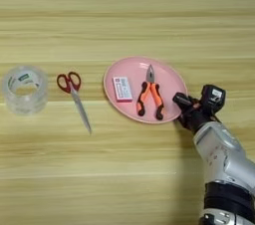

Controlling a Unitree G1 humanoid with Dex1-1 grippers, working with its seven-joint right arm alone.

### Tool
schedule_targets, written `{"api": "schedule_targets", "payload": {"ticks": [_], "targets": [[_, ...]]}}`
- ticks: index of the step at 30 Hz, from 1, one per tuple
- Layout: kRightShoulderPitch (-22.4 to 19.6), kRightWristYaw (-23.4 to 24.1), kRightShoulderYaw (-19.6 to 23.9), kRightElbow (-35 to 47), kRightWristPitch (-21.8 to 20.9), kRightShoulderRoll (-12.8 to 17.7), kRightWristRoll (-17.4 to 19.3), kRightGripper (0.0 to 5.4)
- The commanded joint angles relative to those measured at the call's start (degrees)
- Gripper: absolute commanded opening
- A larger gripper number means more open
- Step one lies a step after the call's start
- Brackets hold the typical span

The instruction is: Move the objects on the table

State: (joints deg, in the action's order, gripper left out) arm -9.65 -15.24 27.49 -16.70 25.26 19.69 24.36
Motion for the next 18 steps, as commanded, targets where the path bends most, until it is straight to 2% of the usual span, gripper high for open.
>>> {"api": "schedule_targets", "payload": {"ticks": [1,2,3,18], "targets": [[-3.23,0.69,0.30,2.31,-3.02,3.03,-1.12,0.35],[-3.16,0.64,0.11,2.68,-3.20,2.94,-1.24,0.35],[-3.09,0.67,-0.04,3.04,-3.38,2.84,-1.36,0.64],[-1.87,1.18,-1.88,9.64,-6.86,1.89,-4.05,2.16]]}}
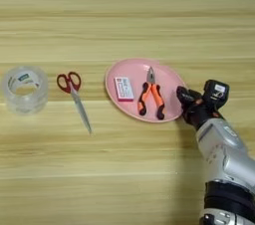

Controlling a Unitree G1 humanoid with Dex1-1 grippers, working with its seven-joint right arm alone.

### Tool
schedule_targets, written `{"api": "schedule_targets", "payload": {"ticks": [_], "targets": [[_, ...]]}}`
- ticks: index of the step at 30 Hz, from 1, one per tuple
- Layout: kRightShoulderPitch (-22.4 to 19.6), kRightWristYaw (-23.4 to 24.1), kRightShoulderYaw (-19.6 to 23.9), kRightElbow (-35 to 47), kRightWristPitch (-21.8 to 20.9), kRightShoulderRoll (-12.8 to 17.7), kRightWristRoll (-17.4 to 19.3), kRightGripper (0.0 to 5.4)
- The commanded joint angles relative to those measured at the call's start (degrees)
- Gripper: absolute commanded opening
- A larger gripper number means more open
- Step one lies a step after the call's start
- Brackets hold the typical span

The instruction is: Move the objects on the table

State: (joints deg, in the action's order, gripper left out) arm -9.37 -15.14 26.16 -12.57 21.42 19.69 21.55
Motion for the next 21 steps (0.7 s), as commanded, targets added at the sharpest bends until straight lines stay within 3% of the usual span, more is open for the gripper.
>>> {"api": "schedule_targets", "payload": {"ticks": [1,9,21], "targets": [[-1.90,1.15,-0.75,6.54,-3.19,1.80,-1.46,2.22],[-0.50,1.86,-3.11,12.41,-6.08,2.13,-4.93,3.03],[-0.77,0.11,-5.94,16.09,-5.04,2.91,-6.65,4.26]]}}
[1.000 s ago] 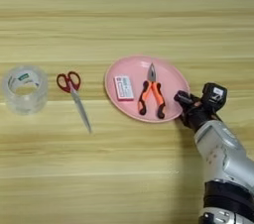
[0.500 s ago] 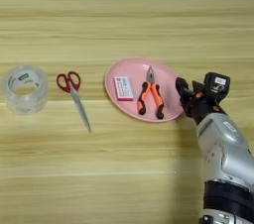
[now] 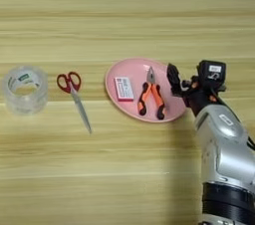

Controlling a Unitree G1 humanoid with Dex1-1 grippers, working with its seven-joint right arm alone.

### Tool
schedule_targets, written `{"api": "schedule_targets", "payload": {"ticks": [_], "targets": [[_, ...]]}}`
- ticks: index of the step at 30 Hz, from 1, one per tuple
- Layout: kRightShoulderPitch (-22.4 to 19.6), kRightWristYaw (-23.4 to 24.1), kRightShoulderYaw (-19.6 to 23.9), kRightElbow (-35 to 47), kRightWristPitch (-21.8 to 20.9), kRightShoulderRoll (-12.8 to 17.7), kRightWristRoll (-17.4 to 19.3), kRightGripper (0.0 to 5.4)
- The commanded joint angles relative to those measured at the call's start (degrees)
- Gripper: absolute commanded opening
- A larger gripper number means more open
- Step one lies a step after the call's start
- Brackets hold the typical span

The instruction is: Move the objects on the table

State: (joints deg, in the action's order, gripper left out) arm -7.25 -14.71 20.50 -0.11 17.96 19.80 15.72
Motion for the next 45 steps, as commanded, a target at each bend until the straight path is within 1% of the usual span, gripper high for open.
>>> {"api": "schedule_targets", "payload": {"ticks": [1,5,6,7,11,13,16,18,23,26,28,31,32,35,39,43,45], "targets": [[-2.80,-0.67,-0.89,4.39,-1.44,3.03,-1.15,4.39],[-2.93,-2.08,-3.14,7.26,-0.41,3.63,-2.19,4.82],[-3.35,-2.46,-3.91,7.83,-0.09,3.84,-2.50,4.82],[-3.81,-2.80,-4.52,8.22,0.12,3.99,-2.81,4.98],[-5.67,-4.25,-6.60,9.51,0.54,4.97,-4.04,5.35],[-6.56,-5.18,-7.84,10.03,0.47,5.77,-4.98,5.38],[-7.75,-6.96,-10.66,10.25,-0.50,7.02,-7.41,5.38],[-8.66,-8.61,-12.29,10.30,-0.79,7.54,-8.11,5.38],[-11.91,-12.60,-15.65,7.68,-2.62,8.77,-10.02,5.38],[-15.54,-17.26,-18.55,5.00,-4.39,10.47,-11.24,5.38],[-18.25,-20.13,-19.83,2.36,-6.34,11.78,-12.14,5.38],[-21.46,-25.00,-21.86,-1.60,-10.91,13.76,-13.67,5.38],[-22.94,-26.68,-22.32,-2.80,-11.27,14.17,-13.58,5.38],[-26.45,-29.61,-23.30,-6.00,-12.46,13.92,-13.53,5.38],[-28.23,-32.48,-25.22,-8.02,-13.55,12.33,-13.74,5.38],[-29.98,-36.34,-27.06,-9.58,-12.74,10.87,-12.57,5.38],[-31.21,-39.05,-27.85,-10.75,-12.50,10.42,-11.93,5.38]]}}
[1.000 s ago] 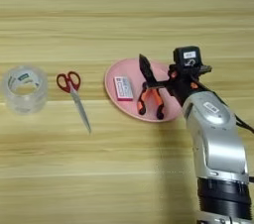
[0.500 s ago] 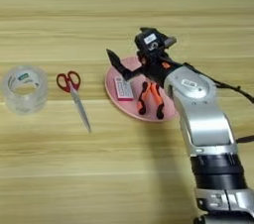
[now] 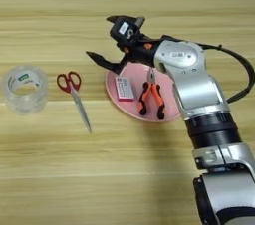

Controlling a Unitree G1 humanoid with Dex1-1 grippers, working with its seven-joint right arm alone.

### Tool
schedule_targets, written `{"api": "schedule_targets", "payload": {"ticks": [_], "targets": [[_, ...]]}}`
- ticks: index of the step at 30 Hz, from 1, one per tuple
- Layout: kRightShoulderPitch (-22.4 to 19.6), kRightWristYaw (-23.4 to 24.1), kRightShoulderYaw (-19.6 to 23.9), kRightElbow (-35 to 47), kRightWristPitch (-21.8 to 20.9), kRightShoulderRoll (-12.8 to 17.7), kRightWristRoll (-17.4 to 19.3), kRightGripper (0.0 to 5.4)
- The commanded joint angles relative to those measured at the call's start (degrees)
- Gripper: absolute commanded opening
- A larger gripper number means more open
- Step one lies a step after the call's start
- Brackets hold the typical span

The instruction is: Move the objects on the table

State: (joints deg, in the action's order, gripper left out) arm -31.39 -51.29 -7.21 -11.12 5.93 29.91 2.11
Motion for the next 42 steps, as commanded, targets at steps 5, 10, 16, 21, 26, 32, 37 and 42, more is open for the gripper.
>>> {"api": "schedule_targets", "payload": {"ticks": [5,10,16,21,26,32,37,42], "targets": [[-11.90,-9.58,-3.11,-5.09,-0.81,-0.82,1.14,5.38],[-17.75,-16.51,-7.55,-13.31,-2.71,-2.62,-1.25,5.38],[-25.27,-16.51,-11.66,-32.27,-6.98,-8.38,-6.90,5.38],[-31.37,-14.38,-12.90,-48.39,-11.77,-12.41,-11.35,5.38],[-34.26,-13.24,-11.61,-54.79,-14.99,-14.40,-12.86,5.38],[-35.46,-12.21,-10.86,-58.51,-17.49,-16.96,-14.22,5.38],[-34.94,-11.57,-10.42,-60.45,-18.23,-18.17,-15.19,5.38],[-33.62,-11.06,-10.22,-61.78,-18.24,-19.17,-16.41,5.38]]}}
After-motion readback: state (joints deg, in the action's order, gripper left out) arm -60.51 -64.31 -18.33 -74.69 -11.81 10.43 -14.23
